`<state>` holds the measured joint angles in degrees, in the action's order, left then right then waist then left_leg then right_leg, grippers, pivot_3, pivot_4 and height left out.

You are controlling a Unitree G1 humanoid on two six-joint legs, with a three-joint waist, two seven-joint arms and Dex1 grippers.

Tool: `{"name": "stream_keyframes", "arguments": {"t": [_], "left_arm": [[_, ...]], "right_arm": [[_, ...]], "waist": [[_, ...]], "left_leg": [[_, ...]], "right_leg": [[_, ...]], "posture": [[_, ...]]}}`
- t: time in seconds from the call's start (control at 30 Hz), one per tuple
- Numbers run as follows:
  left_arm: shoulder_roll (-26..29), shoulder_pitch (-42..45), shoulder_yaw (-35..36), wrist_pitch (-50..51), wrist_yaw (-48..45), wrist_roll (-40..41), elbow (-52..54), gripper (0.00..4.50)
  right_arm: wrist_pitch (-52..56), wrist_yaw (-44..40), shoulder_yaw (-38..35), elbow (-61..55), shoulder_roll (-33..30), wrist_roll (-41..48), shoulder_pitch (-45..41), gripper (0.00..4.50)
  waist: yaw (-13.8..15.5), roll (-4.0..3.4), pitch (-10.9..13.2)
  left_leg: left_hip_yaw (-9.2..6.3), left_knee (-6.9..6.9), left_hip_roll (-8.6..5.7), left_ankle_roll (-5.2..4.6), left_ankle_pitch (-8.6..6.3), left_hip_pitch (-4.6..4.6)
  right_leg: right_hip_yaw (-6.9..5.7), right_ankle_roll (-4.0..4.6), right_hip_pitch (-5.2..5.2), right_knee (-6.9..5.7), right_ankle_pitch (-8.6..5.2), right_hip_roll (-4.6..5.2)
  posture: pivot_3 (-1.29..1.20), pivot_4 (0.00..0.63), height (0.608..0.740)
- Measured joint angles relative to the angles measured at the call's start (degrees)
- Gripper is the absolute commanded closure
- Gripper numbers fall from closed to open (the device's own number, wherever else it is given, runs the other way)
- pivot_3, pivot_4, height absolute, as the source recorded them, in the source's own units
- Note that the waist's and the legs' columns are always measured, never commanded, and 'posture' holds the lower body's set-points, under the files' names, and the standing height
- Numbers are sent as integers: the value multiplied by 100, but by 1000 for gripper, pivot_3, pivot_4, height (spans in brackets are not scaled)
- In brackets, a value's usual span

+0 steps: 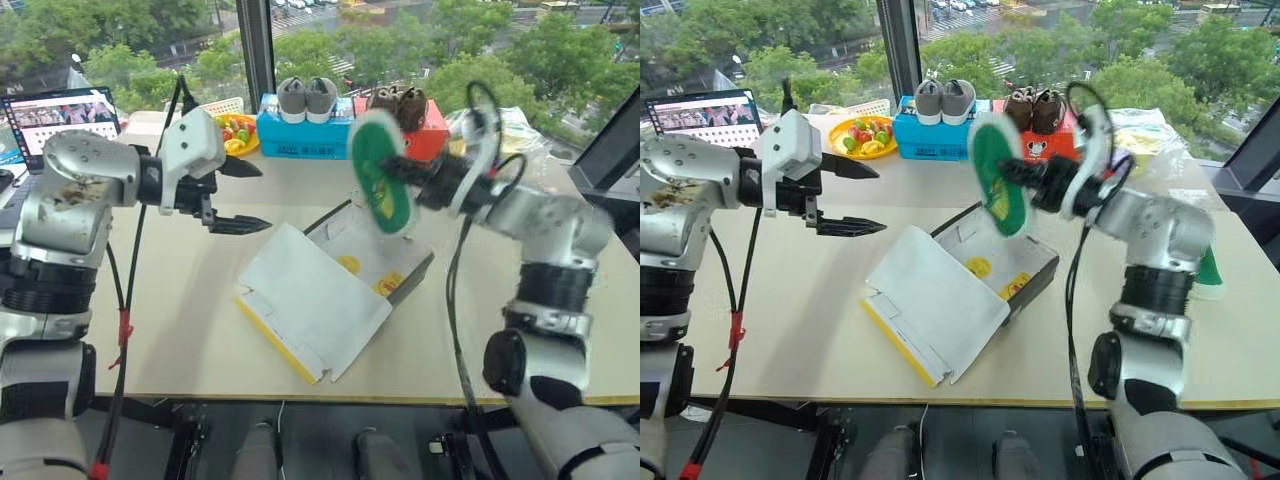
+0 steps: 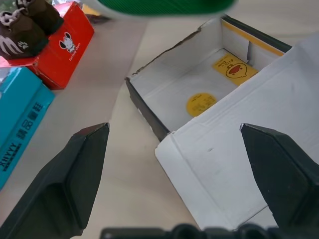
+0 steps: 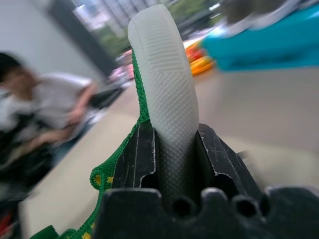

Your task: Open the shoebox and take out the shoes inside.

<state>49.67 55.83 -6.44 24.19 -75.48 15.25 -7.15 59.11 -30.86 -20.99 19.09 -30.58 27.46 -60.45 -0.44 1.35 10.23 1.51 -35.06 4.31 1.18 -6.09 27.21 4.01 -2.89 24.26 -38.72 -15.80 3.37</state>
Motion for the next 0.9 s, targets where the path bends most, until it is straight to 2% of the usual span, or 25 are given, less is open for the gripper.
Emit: {"name": "stream_keyframes", "arguments": {"t": [0.07, 0.27, 0.47, 0.8, 0.87, 0.9], "left_arm": [[-11, -1, -1, -24, -10, -41, -59, 0], [-178, 0, -56, -40, -27, -65, -68, 0], [-177, 0, -56, -39, -30, -67, -62, 0], [-184, -1, -65, -39, -50, -81, -53, 0], [-192, -1, -66, -40, -50, -103, -54, 0], [-198, 0, -66, -42, -50, -117, -59, 0]], "right_arm": [[-225, 150, 13, 579, -480, -321, -2, 4025], [-520, -322, 639, 1245, -1042, -715, 127, 4025], [-764, -743, 943, 2089, -1011, -879, 471, 4025], [-2361, -586, 1180, 3379, -1073, -1560, 493, 4025], [-2693, -544, 1267, 3534, -1118, -1696, 493, 3040], [-2888, -504, 1353, 3619, -1174, -1798, 493, 2698]], "waist": [[21, 0, 0], [-146, -2, 1], [-222, -4, 3], [-197, -5, 3], [-171, -5, 3], [-152, -5, 3]], "left_leg": [[2, 3, -1, 0, 0, 7], [3, 7, 0, 0, 0, -1], [3, 3, -1, -1, 0, -2], [3, -4, -1, 0, 1, -12], [3, -9, -2, 0, 1, -15], [2, -15, -4, 0, 1, -14]], "right_leg": [[1, 0, 3, 8, 0, 1], [10, 2, 5, 0, 1, -3], [11, 1, 2, -2, 1, -2], [9, -2, -14, 0, 2, -1], [8, -5, -21, 1, 3, 0], [8, -8, -23, 1, 4, 2]], "posture": [[0, 150, 739], [0, 150, 739], [0, 150, 739], [0, 150, 739], [0, 150, 739], [0, 150, 739]]}}
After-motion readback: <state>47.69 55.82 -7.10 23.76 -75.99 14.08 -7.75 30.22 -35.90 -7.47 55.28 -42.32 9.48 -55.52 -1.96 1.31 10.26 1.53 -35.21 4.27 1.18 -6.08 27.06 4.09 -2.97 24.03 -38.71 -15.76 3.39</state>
